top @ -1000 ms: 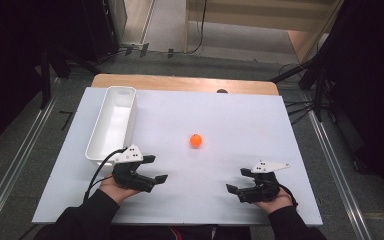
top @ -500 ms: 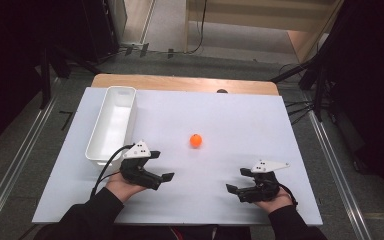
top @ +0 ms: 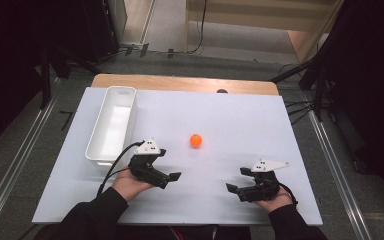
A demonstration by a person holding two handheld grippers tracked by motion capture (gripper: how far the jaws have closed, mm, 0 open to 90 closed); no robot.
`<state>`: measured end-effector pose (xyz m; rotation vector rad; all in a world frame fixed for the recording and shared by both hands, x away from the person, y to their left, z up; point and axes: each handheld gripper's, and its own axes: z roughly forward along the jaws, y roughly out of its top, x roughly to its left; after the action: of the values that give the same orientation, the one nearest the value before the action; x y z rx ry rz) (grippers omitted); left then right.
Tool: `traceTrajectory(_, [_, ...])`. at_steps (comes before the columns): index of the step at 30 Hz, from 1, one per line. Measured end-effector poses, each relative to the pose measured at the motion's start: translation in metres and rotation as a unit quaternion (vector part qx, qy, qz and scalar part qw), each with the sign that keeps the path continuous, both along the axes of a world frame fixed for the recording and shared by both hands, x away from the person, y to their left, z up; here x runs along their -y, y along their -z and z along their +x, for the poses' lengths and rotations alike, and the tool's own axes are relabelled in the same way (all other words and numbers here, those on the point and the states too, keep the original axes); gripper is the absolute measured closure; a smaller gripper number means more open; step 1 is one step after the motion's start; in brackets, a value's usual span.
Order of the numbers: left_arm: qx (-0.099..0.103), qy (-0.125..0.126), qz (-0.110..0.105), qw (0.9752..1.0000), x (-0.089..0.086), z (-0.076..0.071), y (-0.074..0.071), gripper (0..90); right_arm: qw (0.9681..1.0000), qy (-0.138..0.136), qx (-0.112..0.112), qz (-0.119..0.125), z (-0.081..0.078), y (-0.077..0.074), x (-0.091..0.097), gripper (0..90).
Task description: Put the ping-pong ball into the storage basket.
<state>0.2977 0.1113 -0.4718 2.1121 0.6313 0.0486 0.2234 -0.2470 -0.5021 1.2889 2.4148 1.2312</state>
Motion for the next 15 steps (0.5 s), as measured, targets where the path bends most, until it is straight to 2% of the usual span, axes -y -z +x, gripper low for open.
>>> traceTrajectory(6, [-0.017, 0.007, 0.001, 0.9998, 0.003, 0.006, 0.003, 0.3, 1.0000, -0.001, -0.002, -0.002, 0.000, 0.000, 0.000, 14.8])
traceTrajectory(12, [0.002, -0.005, -0.004, 1.0000, 0.002, 0.010, 0.003, 0.3, 1.0000, 0.000, -0.001, -0.002, 0.000, 0.001, 0.000, 14.8])
traceTrajectory(15, [0.007, -0.006, -0.014, 0.9999, 0.004, 0.011, 0.004, 0.3, 1.0000, -0.003, 0.001, 0.000, 0.000, 0.000, 0.000, 14.8])
